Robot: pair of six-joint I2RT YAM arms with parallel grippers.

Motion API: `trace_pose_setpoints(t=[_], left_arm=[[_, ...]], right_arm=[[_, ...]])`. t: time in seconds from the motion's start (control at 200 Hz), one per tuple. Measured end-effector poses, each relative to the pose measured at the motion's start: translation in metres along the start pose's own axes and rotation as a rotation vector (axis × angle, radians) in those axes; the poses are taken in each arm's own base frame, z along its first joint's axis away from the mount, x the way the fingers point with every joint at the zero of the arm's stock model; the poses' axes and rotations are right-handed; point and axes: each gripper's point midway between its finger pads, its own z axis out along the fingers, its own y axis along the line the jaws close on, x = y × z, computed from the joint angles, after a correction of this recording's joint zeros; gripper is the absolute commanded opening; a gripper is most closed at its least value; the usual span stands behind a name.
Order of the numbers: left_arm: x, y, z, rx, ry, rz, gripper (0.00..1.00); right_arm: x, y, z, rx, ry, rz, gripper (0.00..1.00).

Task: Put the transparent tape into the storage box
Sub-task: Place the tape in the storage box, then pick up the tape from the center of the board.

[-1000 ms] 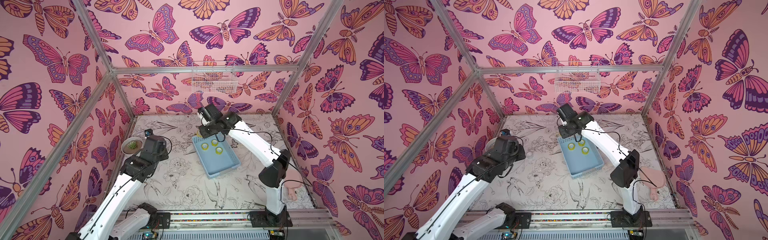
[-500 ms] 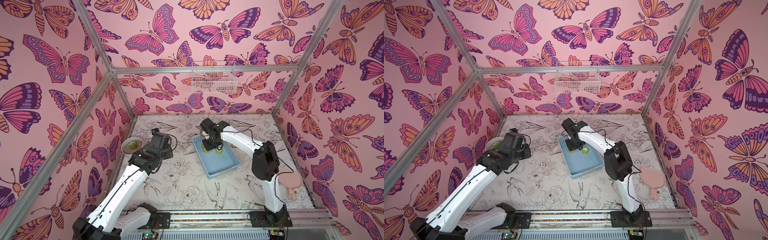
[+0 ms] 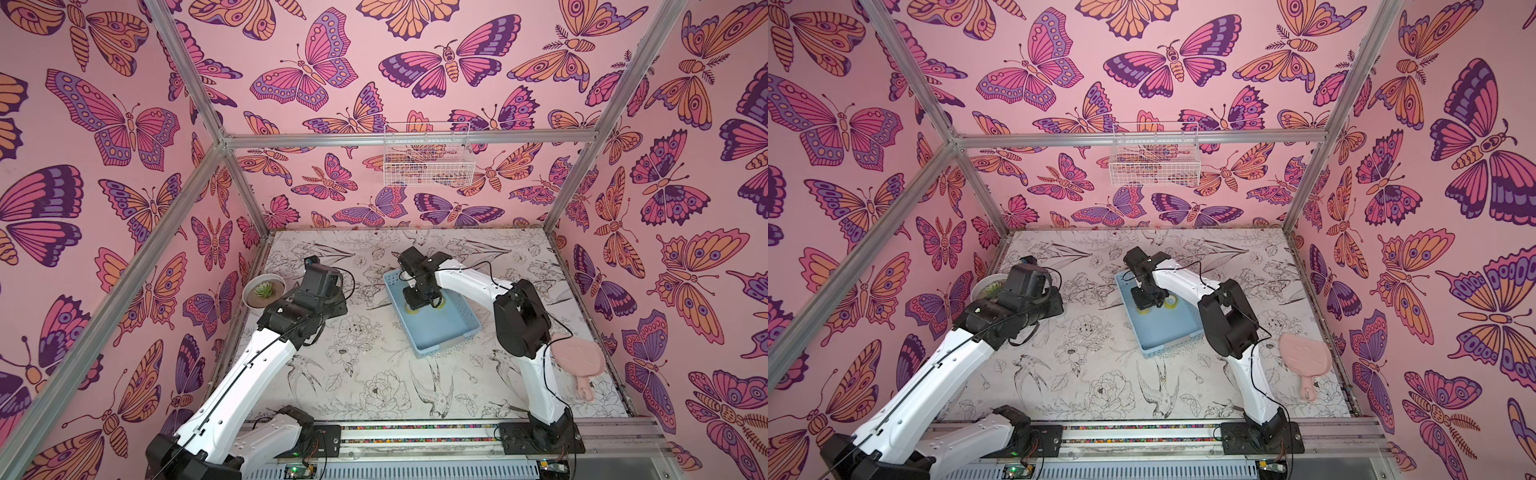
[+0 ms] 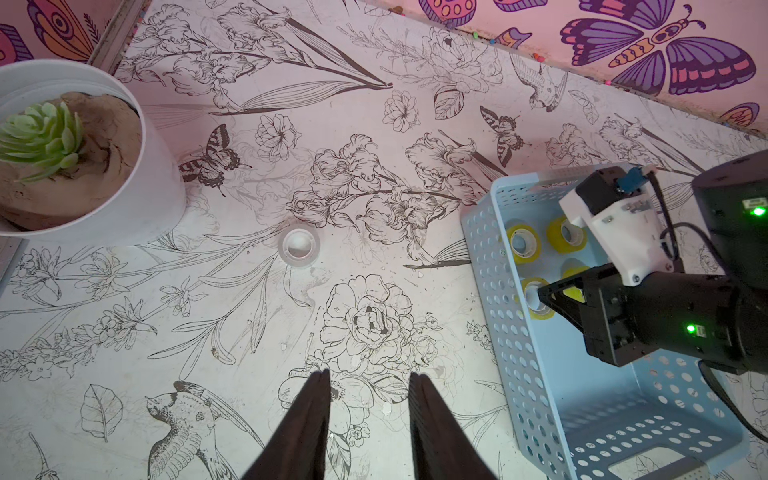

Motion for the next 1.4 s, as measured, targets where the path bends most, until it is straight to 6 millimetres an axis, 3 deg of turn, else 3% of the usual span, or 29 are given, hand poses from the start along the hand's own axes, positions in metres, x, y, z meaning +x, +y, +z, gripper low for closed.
trace_pose_setpoints(t=[0.225, 0.761, 0.997, 1.097, 1.192, 1.402], left_arm=[[-0.001, -0.001, 0.001, 0.003, -0.004, -0.001, 0.37], [0.001, -0.002, 0.008, -0.006, 0.013, 0.006, 0.38], [0.001, -0.002, 0.008, -0.007, 0.013, 0.006, 0.40], [0.000, 0.002, 0.010, -0.015, 0.013, -0.009, 0.40], [0.000, 0.011, 0.014, -0.025, 0.024, -0.049, 0.40], [0.008, 0.039, 0.049, -0.085, 0.105, -0.207, 0.41]], right_arm=[[0.001, -0.011, 0.006, 0.025, 0.000, 0.018, 0.01], [-0.002, -0.018, 0.016, 0.039, -0.005, 0.048, 0.27], [-0.004, -0.019, 0.011, 0.042, -0.015, 0.049, 0.29], [-0.008, -0.018, -0.001, 0.039, -0.035, 0.050, 0.29], [-0.019, -0.017, -0.025, 0.030, -0.084, 0.051, 0.30], [-0.046, -0.011, -0.118, -0.015, -0.284, 0.055, 0.31]])
